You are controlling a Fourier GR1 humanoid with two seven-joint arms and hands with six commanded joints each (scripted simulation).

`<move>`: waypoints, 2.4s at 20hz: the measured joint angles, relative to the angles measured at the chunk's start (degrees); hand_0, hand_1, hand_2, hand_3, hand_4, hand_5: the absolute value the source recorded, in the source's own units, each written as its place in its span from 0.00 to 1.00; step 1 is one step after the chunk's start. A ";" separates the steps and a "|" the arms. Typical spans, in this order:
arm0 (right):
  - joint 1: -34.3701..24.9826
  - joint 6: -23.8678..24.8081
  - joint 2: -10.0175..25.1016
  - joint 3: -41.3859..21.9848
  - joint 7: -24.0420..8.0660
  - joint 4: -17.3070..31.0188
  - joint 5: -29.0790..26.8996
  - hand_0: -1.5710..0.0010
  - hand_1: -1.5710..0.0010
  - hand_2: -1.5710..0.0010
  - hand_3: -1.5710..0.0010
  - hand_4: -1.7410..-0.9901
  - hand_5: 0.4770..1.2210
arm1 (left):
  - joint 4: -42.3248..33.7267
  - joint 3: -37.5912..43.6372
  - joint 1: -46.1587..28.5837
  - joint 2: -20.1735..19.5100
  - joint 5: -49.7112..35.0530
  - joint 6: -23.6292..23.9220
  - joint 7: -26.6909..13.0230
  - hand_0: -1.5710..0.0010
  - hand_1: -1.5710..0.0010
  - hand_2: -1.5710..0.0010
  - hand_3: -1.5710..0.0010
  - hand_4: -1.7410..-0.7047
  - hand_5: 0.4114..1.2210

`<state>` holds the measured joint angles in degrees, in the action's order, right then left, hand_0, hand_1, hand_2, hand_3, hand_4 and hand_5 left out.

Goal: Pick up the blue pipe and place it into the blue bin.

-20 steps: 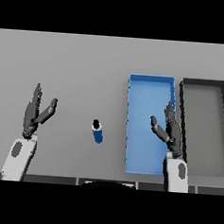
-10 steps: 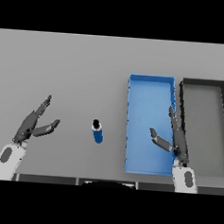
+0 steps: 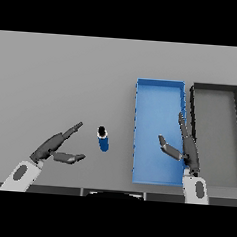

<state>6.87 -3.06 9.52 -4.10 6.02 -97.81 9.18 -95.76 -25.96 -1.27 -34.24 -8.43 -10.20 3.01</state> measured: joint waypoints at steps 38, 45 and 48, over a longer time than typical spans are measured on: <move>0.27 -0.84 -0.21 1.16 -0.12 0.25 -2.11 1.00 1.00 1.00 1.00 0.68 0.21 | 14.19 -6.08 10.83 26.62 6.23 5.74 8.18 0.04 0.04 0.03 0.03 0.26 0.97; 0.34 0.25 -0.24 -0.06 -0.23 -0.04 0.85 1.00 1.00 1.00 1.00 0.75 0.22 | 6.41 -6.03 14.08 28.07 4.94 3.99 4.68 0.01 0.01 0.01 0.01 0.27 0.99; 0.28 0.13 0.75 0.85 -0.25 0.42 0.54 1.00 1.00 1.00 1.00 0.78 0.22 | 4.32 -6.52 14.94 28.19 5.28 3.02 2.74 0.00 0.00 0.00 0.00 0.26 1.00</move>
<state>7.15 -2.93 10.27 -3.25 5.76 -97.39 9.72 -91.44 -32.48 13.68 -6.05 -3.15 -7.18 5.75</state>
